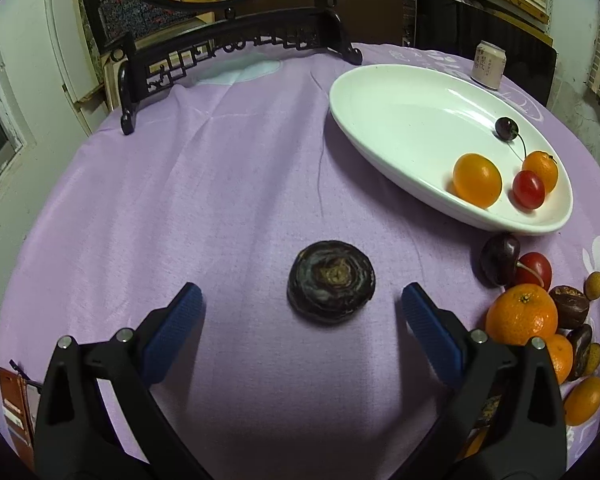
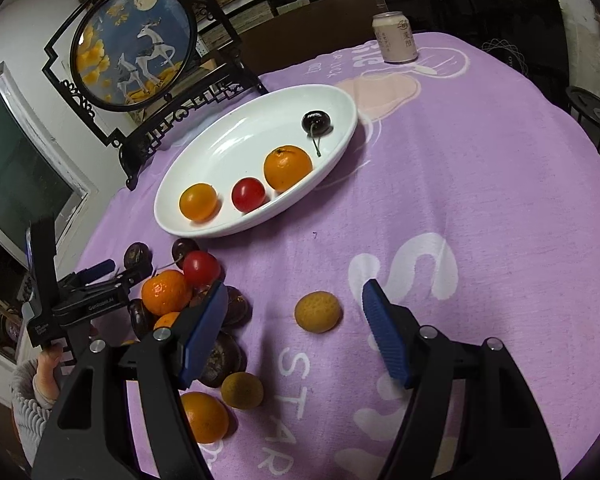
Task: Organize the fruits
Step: 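Grasp a dark round dried fruit with the left gripper while the right grasps a yellow fruit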
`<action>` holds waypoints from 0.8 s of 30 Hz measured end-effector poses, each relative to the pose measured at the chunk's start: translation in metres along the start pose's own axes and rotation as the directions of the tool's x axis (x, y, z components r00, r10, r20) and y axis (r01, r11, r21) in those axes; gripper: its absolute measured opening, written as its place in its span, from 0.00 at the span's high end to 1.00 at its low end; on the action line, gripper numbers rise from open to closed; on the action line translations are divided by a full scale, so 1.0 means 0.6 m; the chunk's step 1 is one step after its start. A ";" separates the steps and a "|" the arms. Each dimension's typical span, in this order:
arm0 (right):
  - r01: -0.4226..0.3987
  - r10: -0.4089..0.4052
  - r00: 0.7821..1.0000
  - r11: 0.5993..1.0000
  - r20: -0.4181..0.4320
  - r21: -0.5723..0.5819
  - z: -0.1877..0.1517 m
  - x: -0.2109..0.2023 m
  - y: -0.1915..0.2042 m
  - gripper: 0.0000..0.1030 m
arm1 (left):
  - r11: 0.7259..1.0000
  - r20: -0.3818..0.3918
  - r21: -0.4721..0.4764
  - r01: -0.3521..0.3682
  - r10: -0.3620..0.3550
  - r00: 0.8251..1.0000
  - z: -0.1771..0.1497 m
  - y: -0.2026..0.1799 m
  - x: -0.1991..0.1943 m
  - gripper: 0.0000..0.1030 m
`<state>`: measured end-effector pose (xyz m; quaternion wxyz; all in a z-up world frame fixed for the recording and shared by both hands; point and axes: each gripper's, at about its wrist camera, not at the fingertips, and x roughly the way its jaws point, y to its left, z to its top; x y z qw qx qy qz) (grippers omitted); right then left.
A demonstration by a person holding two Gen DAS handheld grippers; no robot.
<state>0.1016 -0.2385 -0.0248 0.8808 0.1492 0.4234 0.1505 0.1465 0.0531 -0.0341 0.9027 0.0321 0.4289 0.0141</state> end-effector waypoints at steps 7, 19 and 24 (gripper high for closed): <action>0.083 -0.086 0.995 0.994 -0.048 -0.071 -0.012 0.025 0.010 0.68 | 1.000 0.032 0.025 0.017 -0.018 0.999 0.002 -0.007 -0.008 0.25; 0.006 -0.004 0.997 1.000 0.073 -0.025 0.015 -0.017 0.007 0.75 | 0.993 0.078 -0.035 0.115 -0.112 0.991 0.019 0.006 -0.039 0.60; -0.001 0.006 0.993 0.999 0.116 -0.047 0.086 -0.020 0.036 0.75 | 0.991 0.120 -0.021 0.134 -0.131 0.984 0.085 -0.019 -0.049 0.60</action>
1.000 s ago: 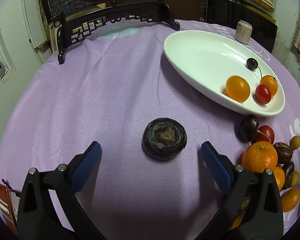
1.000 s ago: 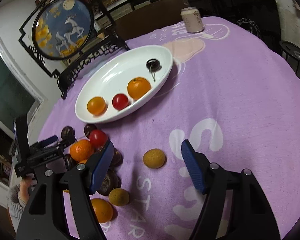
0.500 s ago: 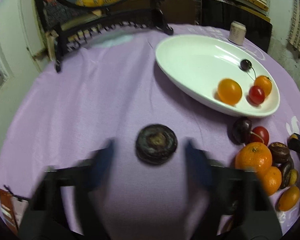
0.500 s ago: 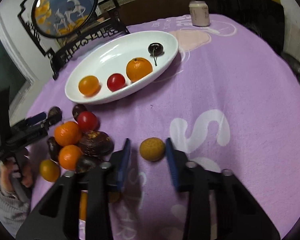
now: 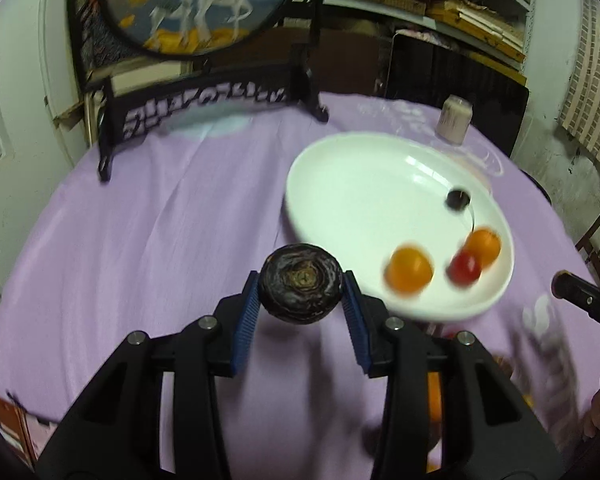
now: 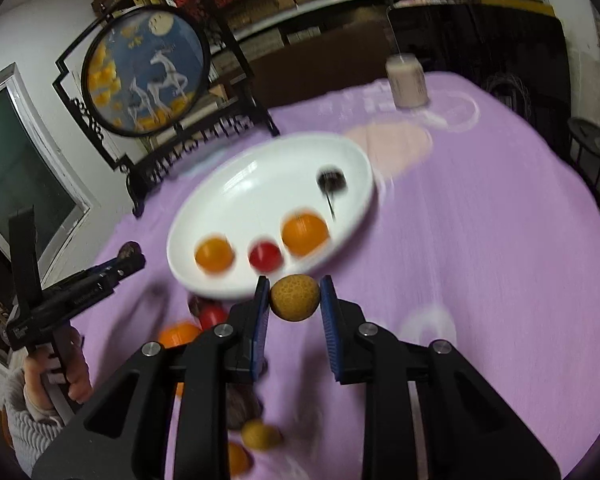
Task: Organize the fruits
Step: 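Grasp a dark round dried fruit with the left gripper while the right grasps a yellow fruit, then place both held fruits on the plate and open both grippers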
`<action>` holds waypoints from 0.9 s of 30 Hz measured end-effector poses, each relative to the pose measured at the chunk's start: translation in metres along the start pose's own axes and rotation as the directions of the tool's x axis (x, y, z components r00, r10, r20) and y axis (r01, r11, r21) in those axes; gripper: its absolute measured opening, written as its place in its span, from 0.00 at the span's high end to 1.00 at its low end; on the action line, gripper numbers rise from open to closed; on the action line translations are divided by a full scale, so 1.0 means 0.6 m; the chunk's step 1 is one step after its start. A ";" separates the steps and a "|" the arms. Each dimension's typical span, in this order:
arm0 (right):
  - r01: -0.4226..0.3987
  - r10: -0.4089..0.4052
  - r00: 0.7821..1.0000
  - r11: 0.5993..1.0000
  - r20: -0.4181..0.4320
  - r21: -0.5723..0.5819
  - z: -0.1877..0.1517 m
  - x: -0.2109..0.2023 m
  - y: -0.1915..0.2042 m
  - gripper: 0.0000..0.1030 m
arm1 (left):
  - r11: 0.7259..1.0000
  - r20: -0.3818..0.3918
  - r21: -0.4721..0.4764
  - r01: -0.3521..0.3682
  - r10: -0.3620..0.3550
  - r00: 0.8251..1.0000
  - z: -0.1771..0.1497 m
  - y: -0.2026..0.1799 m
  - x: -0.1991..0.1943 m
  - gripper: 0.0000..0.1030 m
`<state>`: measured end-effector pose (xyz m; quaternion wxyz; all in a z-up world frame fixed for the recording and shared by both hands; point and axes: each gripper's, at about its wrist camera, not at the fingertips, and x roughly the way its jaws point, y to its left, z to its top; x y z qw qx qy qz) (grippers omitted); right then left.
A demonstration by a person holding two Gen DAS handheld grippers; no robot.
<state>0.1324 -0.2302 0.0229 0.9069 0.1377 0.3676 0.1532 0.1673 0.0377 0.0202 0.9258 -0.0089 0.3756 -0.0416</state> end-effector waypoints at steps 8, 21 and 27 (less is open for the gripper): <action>0.015 -0.019 0.997 0.999 -0.080 -0.042 0.077 0.124 0.034 0.75 | 1.000 -0.050 0.025 0.010 -0.009 0.999 0.059 -0.041 0.091 0.59; 0.008 -0.011 0.998 0.999 -0.068 -0.045 0.066 0.139 0.021 0.73 | 0.998 -0.036 0.068 0.018 -0.016 0.999 0.045 -0.054 0.098 0.29; 0.017 -0.017 1.000 1.000 -0.015 -0.003 0.018 0.070 0.002 0.39 | 1.000 -0.006 0.010 -0.011 0.011 1.000 0.014 -0.018 0.051 0.11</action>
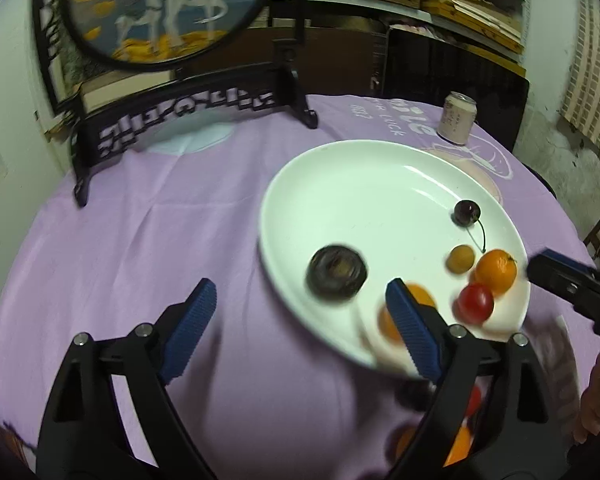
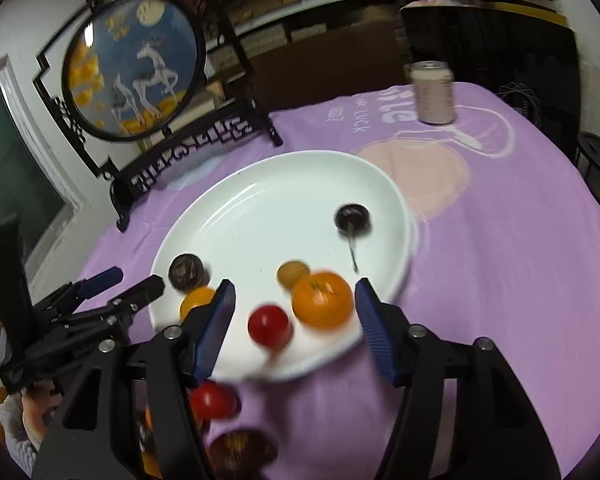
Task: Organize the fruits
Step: 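Place both held fruits on the plate and open both grippers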
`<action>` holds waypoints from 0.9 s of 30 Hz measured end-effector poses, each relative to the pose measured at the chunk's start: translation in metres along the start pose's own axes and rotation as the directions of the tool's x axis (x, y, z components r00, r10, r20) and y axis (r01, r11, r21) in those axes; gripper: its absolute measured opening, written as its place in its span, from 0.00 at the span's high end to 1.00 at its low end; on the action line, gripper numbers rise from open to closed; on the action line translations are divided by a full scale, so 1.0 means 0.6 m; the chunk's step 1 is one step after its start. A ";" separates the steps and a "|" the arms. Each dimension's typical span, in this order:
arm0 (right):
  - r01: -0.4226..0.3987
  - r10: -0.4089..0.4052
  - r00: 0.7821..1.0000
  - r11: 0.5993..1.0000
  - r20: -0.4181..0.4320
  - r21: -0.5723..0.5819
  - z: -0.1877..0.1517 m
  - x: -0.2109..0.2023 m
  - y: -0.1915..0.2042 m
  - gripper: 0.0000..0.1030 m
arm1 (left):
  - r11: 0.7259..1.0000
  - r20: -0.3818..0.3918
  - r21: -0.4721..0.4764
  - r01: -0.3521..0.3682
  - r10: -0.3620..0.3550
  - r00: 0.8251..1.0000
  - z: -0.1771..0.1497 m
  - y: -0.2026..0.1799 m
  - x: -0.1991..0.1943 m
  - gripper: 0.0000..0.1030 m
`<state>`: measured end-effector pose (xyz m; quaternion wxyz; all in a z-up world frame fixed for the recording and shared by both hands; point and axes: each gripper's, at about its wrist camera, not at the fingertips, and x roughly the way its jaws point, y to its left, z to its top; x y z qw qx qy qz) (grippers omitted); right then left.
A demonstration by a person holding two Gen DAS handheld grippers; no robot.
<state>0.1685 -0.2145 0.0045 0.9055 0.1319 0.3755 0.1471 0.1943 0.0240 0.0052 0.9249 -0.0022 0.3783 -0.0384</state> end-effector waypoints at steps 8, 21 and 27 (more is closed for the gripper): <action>0.012 -0.010 1.000 0.999 -0.029 0.047 -0.064 -0.043 -0.021 0.37 | 1.000 -0.011 0.021 -0.013 0.014 1.000 -0.074 0.011 -0.058 0.06; 0.008 -0.003 0.999 0.992 -0.033 0.129 -0.067 -0.051 -0.047 0.32 | 0.978 0.014 0.209 0.022 -0.025 1.000 -0.139 -0.051 -0.113 0.03; 0.010 -0.005 0.999 0.991 -0.036 0.132 -0.066 -0.051 -0.048 0.32 | 0.956 -0.017 0.292 -0.017 0.023 1.000 -0.166 -0.072 -0.106 0.02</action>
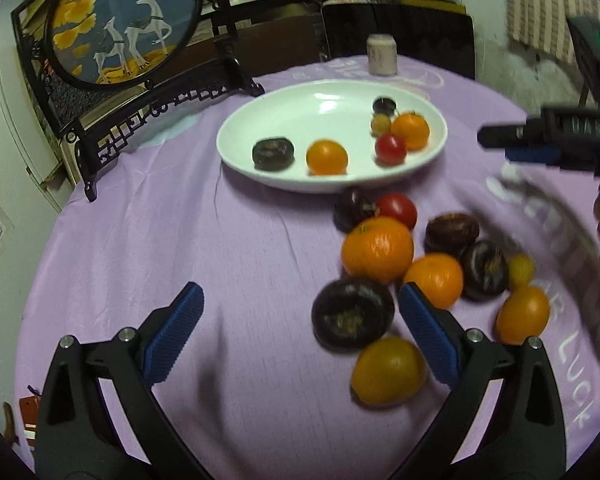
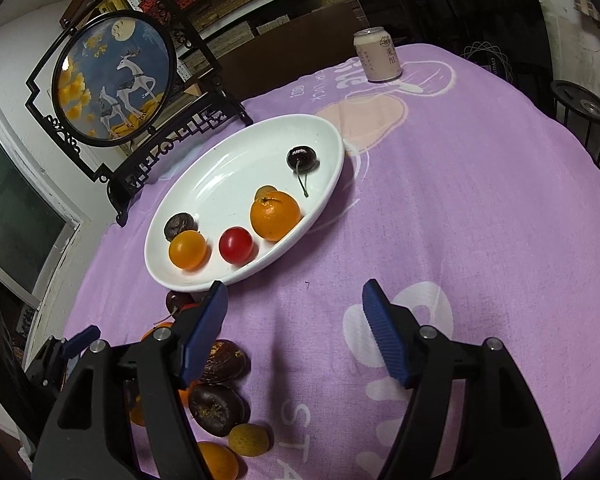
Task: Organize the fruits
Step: 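Place both held fruits on the plate and open both grippers, then move the left gripper to another dark round fruit and close on it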
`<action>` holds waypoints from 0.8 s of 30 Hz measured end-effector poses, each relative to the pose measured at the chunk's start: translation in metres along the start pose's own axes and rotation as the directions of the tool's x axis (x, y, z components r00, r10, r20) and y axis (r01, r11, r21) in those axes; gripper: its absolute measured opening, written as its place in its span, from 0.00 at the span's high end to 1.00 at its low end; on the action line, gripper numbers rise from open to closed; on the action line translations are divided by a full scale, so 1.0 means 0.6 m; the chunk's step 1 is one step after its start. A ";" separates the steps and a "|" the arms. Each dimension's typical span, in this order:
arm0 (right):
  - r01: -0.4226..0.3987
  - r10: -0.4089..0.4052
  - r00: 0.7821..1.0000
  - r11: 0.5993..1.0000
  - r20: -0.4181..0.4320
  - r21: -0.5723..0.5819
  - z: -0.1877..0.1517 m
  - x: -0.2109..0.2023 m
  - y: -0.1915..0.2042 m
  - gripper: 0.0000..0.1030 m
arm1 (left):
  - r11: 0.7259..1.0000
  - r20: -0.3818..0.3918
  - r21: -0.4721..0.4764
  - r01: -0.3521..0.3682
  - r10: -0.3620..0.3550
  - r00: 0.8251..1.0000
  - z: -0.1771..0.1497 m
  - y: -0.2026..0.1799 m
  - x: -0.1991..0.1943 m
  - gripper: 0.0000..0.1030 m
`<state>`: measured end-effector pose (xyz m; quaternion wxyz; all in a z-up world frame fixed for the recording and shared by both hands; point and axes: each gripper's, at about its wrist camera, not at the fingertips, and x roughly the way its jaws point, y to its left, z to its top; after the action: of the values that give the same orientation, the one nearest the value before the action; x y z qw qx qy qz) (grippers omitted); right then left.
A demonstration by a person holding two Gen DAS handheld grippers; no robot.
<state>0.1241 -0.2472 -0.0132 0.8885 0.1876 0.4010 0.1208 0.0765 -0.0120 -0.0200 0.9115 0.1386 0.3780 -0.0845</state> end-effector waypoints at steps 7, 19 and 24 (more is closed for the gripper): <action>-0.008 0.008 1.000 1.000 0.005 0.008 0.001 -0.002 -0.002 0.32 | 0.988 0.025 -0.132 -0.075 0.079 0.997 0.006 0.076 -0.010 0.02; -0.012 0.012 1.000 1.000 0.002 0.004 0.001 -0.002 0.000 0.32 | 0.968 -0.003 -0.243 -0.063 0.064 0.998 -0.008 0.124 -0.009 0.02; -0.011 0.011 1.000 1.000 0.003 -0.007 0.000 -0.002 0.003 0.32 | 0.990 -0.025 -0.110 -0.088 0.085 0.996 -0.010 0.074 0.008 0.02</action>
<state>0.1231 -0.2459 -0.0116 0.8891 0.1868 0.3982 0.1269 0.0875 0.0316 -0.0190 0.9168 0.1050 0.3847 -0.0224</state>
